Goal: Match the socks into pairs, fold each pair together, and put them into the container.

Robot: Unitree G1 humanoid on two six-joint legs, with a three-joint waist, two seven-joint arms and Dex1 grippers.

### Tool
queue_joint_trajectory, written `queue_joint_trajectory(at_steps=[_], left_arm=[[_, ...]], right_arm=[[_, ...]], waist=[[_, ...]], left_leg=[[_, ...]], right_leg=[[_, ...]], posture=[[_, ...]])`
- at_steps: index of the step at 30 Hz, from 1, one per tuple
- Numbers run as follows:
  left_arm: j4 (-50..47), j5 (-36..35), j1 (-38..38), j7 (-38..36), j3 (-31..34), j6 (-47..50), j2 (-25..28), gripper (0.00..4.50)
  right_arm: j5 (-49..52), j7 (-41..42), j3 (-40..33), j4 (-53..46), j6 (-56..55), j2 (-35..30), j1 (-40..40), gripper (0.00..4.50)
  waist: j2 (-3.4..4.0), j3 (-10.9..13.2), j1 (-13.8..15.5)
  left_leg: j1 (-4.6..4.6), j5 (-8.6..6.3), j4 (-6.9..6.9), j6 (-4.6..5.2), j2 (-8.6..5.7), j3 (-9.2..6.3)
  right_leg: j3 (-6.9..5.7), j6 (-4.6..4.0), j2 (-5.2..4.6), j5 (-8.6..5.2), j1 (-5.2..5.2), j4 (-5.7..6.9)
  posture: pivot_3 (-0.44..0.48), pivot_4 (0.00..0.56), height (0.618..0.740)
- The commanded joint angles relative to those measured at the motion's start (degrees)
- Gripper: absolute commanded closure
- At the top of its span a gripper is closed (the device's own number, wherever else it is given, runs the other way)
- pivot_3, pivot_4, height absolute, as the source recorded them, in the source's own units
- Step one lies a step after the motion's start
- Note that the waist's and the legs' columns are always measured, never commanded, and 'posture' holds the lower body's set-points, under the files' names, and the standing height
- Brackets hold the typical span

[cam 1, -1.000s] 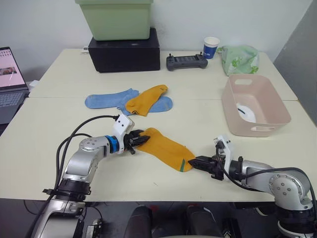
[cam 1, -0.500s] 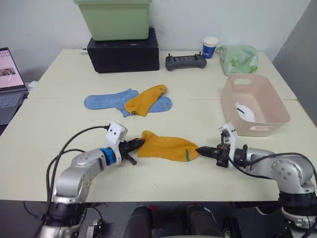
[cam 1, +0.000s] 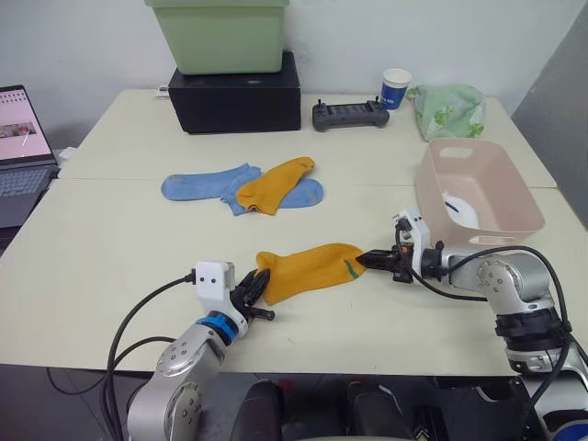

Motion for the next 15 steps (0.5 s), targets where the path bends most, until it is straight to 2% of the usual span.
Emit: queue_joint_trajectory(at_steps=[1, 5, 7, 11, 15], left_arm=[[-0.9, -3.4, 1.8, -4.5, 3.4, -1.3, 3.6, 2.52], [1.7, -5.4, 1.9, -13.0, 8.3, -1.6, 13.9, 1.27], [4.5, -6.0, 0.2, -17.7, 9.7, -2.3, 19.2, 0.71], [12.6, -5.0, -8.7, -25.8, 7.8, -4.2, 26.7, 0.71], [23.4, -0.3, -19.5, -30.3, 1.5, -7.9, 28.2, 0.71]], right_arm=[[-0.1, 0.4, -3.4, -1.3, -1.0, -0.8, 0.0, 2.18], [1.9, -0.4, -6.8, -6.7, 0.6, -0.6, 4.1, 0.87], [2.9, -1.7, -8.1, -10.2, 2.0, 0.1, 6.8, 0.86], [3.7, -5.6, -9.3, -16.2, 3.7, 2.7, 12.0, 0.86], [3.1, -8.6, -8.7, -19.2, 3.7, 6.2, 15.1, 0.86]], waist=[[0.00, 0.0, 0.0], [0.00, 0.0, 0.1], [0.01, 0.0, 0.1], [0.02, 0.0, 0.1], [0.02, 0.0, 0.1]], left_leg=[[0.02, 0.00, -0.06, 0.00, 0.00, 0.00], [0.04, 0.01, -0.22, -0.01, 0.04, -0.05], [0.05, 0.01, -0.27, -0.01, 0.06, -0.06], [0.04, 0.03, -0.27, -0.04, 0.05, -0.04], [0.04, 0.05, -0.27, -0.08, 0.01, 0.02]], right_leg=[[-0.01, 0.00, 0.01, 0.00, -0.01, 0.00], [-0.11, 0.00, 0.09, 0.00, -0.05, -0.03], [-0.12, -0.01, 0.10, -0.01, -0.09, -0.04], [-0.08, -0.01, 0.06, -0.01, -0.11, -0.04], [-0.09, 0.03, 0.05, -0.02, -0.10, -0.08]], posture=[[0.000, 0.150, 0.740], [0.000, 0.150, 0.740], [0.000, 0.150, 0.740], [0.000, 0.150, 0.740], [0.000, 0.150, 0.740]])
